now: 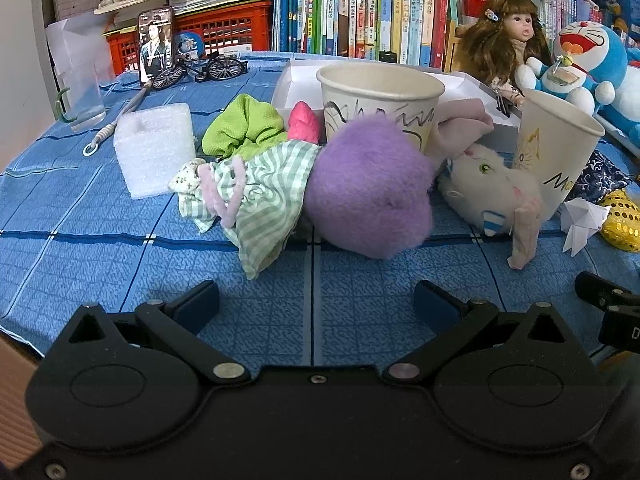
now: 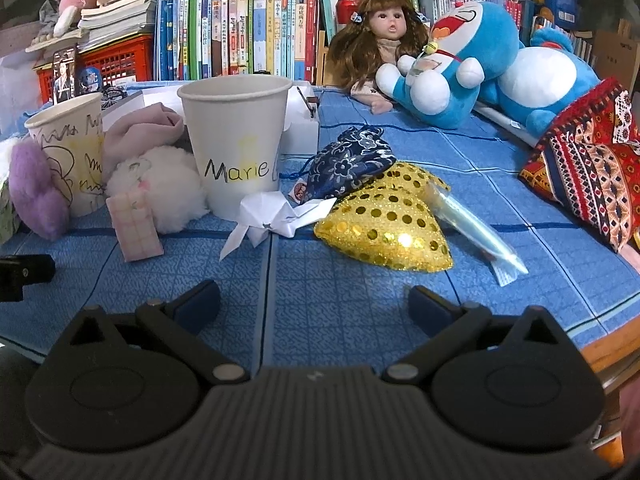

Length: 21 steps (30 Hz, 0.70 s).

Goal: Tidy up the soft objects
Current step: 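Grasp the purple pompom with the left tool while the right tool grasps the clear tube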

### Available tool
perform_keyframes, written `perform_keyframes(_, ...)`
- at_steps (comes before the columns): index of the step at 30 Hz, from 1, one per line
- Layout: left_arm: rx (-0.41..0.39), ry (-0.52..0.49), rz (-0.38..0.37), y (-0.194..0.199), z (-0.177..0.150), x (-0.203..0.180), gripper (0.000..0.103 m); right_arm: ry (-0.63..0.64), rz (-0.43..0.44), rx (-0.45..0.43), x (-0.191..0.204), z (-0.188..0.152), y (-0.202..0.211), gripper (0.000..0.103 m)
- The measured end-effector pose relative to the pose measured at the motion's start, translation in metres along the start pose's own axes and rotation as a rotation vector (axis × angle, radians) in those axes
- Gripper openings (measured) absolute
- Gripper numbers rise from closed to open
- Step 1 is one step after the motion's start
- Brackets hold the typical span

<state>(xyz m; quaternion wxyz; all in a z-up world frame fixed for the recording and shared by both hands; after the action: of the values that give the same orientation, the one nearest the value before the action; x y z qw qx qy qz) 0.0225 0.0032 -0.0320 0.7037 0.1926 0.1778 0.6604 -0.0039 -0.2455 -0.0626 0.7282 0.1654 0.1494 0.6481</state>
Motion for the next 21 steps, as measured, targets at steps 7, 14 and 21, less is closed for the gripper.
perform_keyframes(7,-0.004,0.003,-0.020,0.006,0.005,0.004,0.096,-0.027,0.038,-0.019,-0.008,0.002,0.002,0.103)
perform_keyframes(14,-0.069,0.027,-0.085,0.026,0.016,0.004,0.077,-0.042,0.016,-0.113,-0.019,0.015,0.016,0.093)
perform_keyframes(21,-0.112,0.109,-0.163,0.032,0.032,0.002,0.073,-0.095,-0.095,-0.188,-0.049,0.026,0.028,0.074)
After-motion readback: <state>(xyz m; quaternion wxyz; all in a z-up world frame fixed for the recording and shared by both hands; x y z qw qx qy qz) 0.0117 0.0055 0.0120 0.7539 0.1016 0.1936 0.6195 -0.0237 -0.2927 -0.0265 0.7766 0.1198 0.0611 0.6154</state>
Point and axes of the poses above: each gripper's, at about its wrist camera, not at the fingertips, and y roughly against the way its jaws point, x to its left, z to its top, the point moved 4 cm from there along -y, roughly the way its jaws point, and after that the axes turned 13 degrees about -x, right-handed, at the moved point
